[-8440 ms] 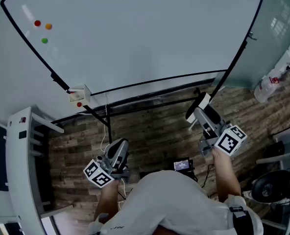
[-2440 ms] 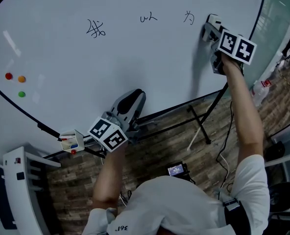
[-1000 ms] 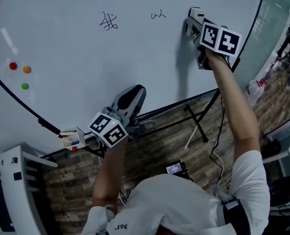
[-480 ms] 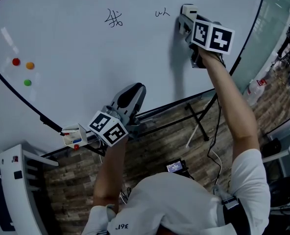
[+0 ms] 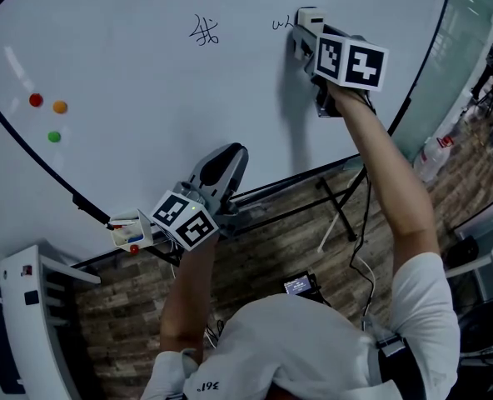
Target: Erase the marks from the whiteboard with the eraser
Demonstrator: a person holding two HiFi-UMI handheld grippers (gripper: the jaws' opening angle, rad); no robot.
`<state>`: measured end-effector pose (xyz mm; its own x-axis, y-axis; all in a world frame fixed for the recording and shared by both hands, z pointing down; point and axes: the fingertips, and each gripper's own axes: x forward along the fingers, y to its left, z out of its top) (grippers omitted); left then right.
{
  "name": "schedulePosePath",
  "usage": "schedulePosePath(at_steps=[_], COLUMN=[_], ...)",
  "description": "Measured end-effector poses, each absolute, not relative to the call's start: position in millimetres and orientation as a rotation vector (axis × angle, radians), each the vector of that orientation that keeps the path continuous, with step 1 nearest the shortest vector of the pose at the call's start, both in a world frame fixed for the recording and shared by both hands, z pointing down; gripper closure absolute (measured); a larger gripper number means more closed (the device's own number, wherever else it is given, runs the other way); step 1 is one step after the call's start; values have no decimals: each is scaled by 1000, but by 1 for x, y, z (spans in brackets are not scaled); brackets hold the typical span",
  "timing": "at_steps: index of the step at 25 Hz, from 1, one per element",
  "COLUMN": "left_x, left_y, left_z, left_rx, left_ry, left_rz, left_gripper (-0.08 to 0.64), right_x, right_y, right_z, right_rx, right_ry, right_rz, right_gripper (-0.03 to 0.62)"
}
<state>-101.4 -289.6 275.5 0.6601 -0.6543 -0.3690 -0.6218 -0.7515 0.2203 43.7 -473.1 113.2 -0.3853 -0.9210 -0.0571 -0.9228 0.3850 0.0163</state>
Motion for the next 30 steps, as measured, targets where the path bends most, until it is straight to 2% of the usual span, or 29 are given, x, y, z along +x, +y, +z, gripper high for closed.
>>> schedulePosePath(at_steps=[30], left_x=[-135], left_y=[-269], left_z=[291], left_rx=[2760], left_ry=[-1060], left_rz=[-667], left_gripper=[506], right_x=[-62], right_y=[-435], right_z=[123], right_rx=[-1674], right_ry=[2706], right_rz=[295], right_gripper=[339])
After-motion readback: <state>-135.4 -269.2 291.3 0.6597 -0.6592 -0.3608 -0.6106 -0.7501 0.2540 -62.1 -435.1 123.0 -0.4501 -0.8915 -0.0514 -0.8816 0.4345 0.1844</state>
